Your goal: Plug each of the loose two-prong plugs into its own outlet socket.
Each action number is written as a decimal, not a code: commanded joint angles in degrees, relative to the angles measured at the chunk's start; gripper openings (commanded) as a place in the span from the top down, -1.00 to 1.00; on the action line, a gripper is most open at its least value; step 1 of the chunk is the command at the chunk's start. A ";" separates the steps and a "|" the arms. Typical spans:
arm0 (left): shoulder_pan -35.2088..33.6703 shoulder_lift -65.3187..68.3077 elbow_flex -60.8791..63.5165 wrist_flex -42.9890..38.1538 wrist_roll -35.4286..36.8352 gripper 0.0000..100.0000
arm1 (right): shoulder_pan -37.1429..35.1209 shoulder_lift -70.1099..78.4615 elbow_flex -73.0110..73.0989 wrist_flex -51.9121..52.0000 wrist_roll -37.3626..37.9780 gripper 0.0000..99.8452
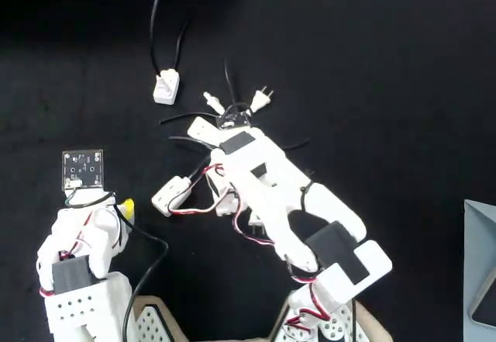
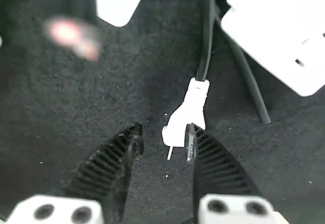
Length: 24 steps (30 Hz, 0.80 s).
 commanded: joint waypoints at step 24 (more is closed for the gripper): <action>-0.13 -0.26 -0.22 0.00 0.26 0.51 | 8.44 2.51 3.03 -1.41 5.01 0.72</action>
